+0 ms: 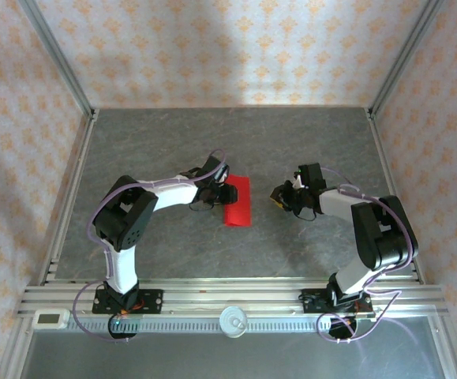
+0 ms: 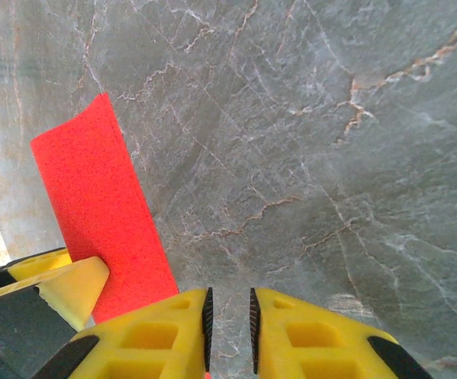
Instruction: Fold a paper plane with a square sheet of paper (pick it up from the middle)
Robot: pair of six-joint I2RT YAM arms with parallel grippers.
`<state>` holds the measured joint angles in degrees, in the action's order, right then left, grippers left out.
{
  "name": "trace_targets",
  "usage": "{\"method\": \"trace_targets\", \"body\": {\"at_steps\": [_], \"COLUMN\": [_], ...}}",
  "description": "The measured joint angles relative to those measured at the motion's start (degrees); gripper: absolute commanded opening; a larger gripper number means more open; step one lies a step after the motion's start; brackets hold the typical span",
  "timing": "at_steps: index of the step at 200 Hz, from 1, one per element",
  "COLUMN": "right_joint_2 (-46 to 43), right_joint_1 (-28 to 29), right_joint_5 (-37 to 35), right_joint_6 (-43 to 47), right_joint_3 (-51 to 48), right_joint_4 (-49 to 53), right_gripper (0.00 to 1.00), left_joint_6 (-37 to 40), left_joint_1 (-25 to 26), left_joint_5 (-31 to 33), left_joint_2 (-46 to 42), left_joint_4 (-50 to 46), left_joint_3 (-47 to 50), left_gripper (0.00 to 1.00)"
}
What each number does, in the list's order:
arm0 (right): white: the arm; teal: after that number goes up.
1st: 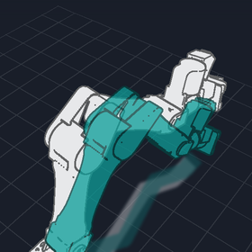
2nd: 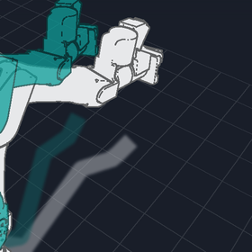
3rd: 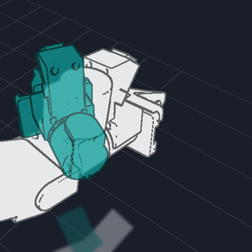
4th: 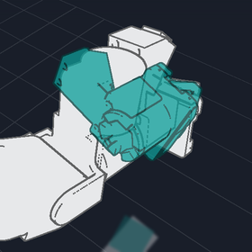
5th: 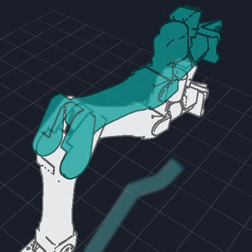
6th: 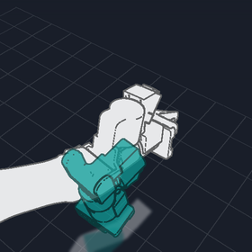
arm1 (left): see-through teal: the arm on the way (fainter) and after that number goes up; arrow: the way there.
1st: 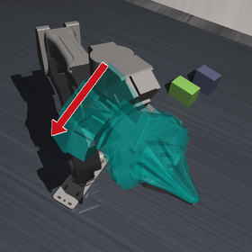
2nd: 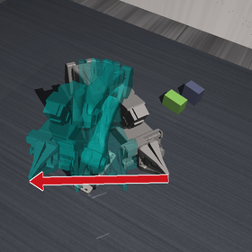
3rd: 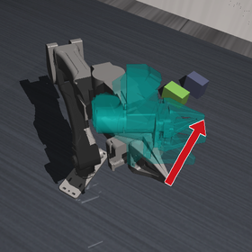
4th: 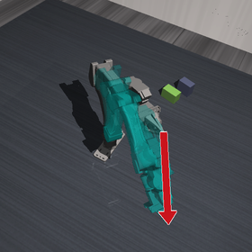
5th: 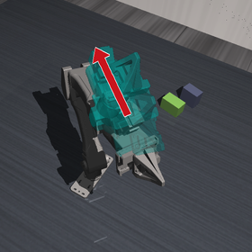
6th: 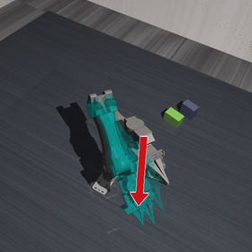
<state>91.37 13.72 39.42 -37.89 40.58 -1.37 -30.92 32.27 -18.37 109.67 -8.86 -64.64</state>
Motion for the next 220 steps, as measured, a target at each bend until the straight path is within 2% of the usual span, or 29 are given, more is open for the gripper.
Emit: {"method": "trace_targets", "body": {"at_steps": [126, 179, 195, 220], "right_joint_2": [-0.48, -0.57, -0.59, -0.59], "right_joint_1": [0.0, 0.0, 0.0, 0.0], "right_joint_5": [0.04, 0.04, 0.04, 0.04], "right_joint_6": [-0.02, -0.02, -0.02, -0.04], "right_joint_3": [-0.94, -1.01, -1.07, -1.16], "right_joint_4": [-0.37, -0.39, -0.39, -0.39], "right_gripper": [0.23, 0.23, 0.23, 0.23], "left_joint_6": [1.03, 1.03, 1.03, 1.46], "left_joint_1": [0.39, 0.39, 0.37, 0.37], "left_joint_5": [0.66, 0.87, 1.05, 1.7], "left_joint_2": [0.9, 1.01, 1.09, 1.11], "left_joint_4": [-1.9, -2.1, -2.19, -2.47], "left_joint_3": [-1.68, -1.77, -1.77, -1.77], "left_gripper": [0.51, 0.48, 0.41, 0.42]}}
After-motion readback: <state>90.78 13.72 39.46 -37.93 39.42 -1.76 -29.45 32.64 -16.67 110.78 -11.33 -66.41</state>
